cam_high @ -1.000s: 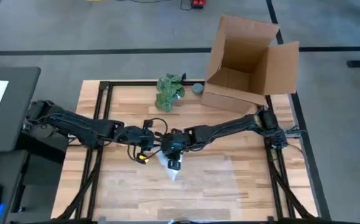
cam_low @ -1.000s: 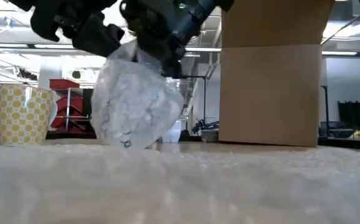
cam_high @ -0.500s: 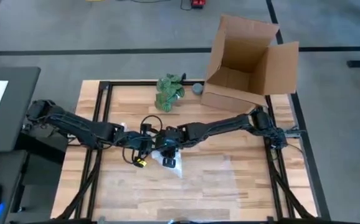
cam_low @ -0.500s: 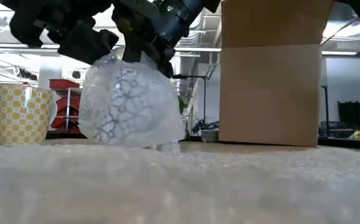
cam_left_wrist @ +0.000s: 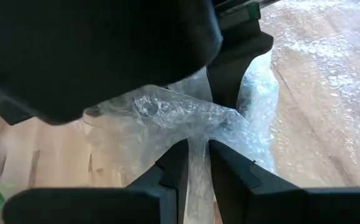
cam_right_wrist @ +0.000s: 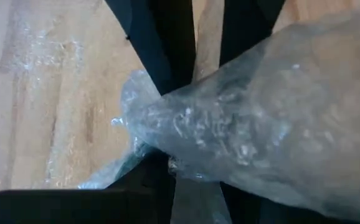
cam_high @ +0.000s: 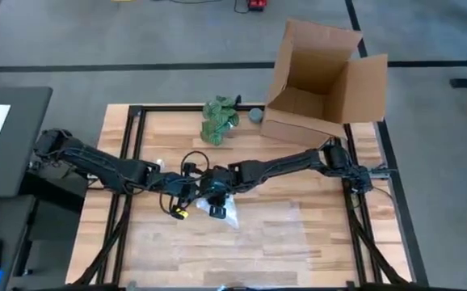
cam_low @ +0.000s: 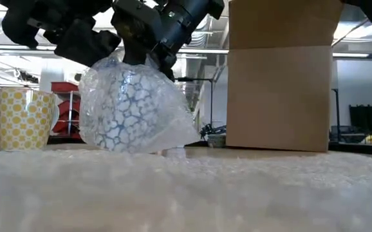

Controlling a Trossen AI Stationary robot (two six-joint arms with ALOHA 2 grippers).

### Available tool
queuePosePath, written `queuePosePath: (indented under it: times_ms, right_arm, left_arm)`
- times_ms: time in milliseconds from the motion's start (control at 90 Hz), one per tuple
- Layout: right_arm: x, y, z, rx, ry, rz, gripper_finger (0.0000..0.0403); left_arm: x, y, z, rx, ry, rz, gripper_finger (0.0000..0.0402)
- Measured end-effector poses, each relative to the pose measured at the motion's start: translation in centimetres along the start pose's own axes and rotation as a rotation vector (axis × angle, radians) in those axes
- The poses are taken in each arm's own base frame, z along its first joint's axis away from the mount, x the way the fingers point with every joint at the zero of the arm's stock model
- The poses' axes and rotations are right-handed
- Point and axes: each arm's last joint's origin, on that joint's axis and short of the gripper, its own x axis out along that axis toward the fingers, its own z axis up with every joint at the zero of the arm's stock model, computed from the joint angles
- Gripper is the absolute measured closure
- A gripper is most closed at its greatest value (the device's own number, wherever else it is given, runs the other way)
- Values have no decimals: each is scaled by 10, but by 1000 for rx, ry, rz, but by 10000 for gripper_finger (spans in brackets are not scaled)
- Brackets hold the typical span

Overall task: Wrap mug
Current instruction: Wrap the blue cup with the bubble wrap

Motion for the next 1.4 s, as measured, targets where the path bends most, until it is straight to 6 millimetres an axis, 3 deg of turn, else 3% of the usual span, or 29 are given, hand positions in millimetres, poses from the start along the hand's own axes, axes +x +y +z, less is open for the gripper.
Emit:
queuePosePath:
  times_ms: [467,844,1078,1233,1400]
  right_arm:
    - [-26,14,17,-9,19,2,301]
    - [-58,20,17,-23,206,-45,301]
    - [-83,39,41,-155,31,-108,301]
    - [-82,38,52,-195,-73,-110,301]
    - [-58,20,48,-173,-18,-141,301]
  left_arm:
    - [-1,-8,-2,23,18,-32,356]
    - [-1,-8,-2,12,19,-32,356]
    - [-1,-8,-2,15,19,-32,356]
    - [-1,-8,-2,16,23,-32,356]
    - [-2,-10,-3,28,36,-38,356]
